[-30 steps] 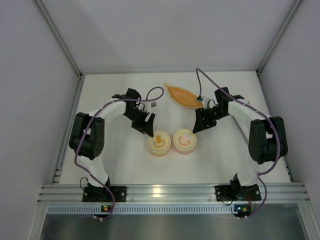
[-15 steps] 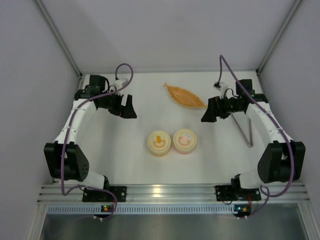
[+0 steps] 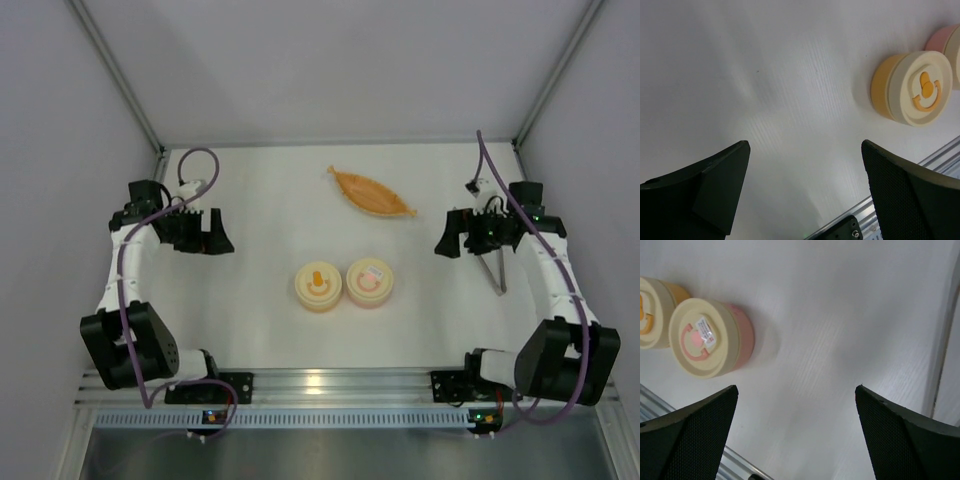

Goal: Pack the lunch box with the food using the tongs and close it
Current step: Reset both arms

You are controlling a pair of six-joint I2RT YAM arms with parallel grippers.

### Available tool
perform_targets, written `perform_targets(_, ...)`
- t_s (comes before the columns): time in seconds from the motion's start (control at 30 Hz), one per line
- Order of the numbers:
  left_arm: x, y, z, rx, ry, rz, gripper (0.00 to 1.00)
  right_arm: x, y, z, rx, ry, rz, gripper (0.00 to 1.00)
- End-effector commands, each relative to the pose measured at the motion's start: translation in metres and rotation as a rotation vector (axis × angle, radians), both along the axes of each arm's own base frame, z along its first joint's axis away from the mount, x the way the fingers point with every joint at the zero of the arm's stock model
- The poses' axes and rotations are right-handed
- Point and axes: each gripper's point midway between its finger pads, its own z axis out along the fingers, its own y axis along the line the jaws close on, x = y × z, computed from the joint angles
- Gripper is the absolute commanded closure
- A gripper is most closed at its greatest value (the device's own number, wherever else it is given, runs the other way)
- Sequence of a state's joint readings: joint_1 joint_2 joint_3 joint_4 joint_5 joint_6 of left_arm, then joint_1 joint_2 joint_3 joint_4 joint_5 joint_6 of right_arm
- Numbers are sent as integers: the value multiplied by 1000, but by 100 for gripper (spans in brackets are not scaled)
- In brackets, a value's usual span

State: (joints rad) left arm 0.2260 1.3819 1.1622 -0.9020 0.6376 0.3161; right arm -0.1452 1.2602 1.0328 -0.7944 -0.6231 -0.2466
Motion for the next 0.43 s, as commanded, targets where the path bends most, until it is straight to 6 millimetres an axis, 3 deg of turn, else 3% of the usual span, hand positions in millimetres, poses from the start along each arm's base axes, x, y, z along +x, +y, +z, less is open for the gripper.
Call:
perform_targets(0.0,-4,14,2,44,-53,-2,2,0,-28,-2,-132,-60,-39,1)
perform_targets(0.4,3,26,-6,93,-95,59,2,-9,-36,-11,-202,-95,-37,1)
